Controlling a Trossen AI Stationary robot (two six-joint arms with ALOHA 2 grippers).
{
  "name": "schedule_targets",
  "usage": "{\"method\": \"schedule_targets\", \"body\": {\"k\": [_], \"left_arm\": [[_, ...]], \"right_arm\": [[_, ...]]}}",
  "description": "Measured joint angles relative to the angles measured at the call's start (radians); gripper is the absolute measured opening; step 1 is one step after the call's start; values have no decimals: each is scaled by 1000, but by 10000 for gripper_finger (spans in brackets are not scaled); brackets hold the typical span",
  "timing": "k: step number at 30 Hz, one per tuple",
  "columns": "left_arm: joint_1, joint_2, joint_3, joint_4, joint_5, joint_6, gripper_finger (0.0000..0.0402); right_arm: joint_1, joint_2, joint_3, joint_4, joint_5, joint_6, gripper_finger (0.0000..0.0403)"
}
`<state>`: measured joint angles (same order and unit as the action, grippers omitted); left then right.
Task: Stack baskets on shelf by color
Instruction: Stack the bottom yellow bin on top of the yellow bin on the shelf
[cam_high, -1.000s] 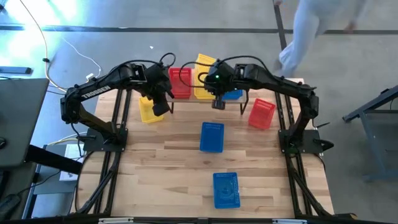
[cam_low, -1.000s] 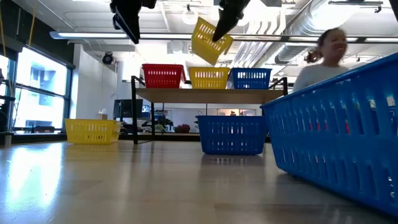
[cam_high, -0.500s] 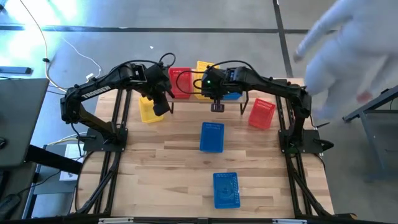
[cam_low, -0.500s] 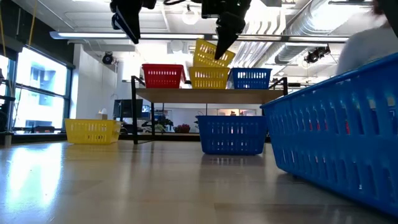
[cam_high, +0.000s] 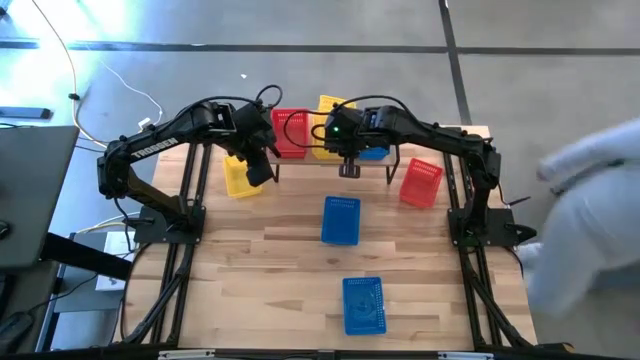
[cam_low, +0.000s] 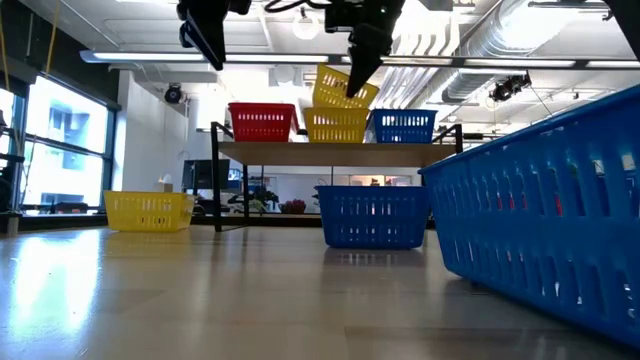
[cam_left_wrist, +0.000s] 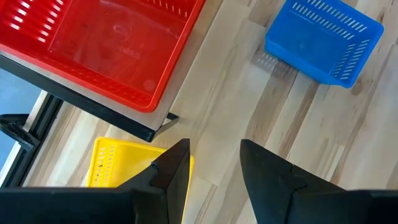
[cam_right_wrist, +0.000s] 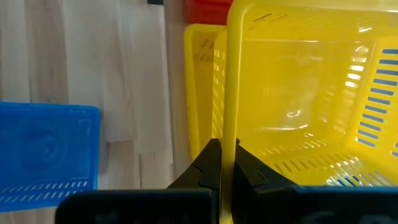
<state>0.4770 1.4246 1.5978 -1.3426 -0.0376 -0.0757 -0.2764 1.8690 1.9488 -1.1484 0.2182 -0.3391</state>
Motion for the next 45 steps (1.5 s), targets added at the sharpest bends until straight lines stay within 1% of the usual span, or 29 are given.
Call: {"method": "schedule_targets", "body": {"k": [3, 8, 16, 20, 23, 26, 33, 37, 45], "left_arm": [[0, 0, 0, 0, 0, 0, 131], [0, 0, 0, 0, 0, 0, 131], [0, 0, 0, 0, 0, 0, 131], [0, 0, 0, 0, 0, 0, 131], [0, 0, 0, 0, 0, 0, 131], [0, 0, 0, 0, 0, 0, 131], [0, 0, 0, 0, 0, 0, 131], [0, 0, 0, 0, 0, 0, 131], [-2, 0, 0, 0, 6, -3, 131]], "right_arm": [[0, 0, 0, 0, 18, 1, 0], [0, 0, 0, 1, 18, 1, 6], [-5, 0, 0, 50, 18, 39, 63], [-5, 0, 0, 55, 33, 45, 80], [-5, 0, 0, 52, 65, 42, 83], [-5, 0, 0, 56, 71, 43, 83], [4, 0, 62, 39, 61, 51, 83], [4, 0, 105, 24, 21, 76, 83], [3, -9, 112, 14, 17, 74, 83]]}}
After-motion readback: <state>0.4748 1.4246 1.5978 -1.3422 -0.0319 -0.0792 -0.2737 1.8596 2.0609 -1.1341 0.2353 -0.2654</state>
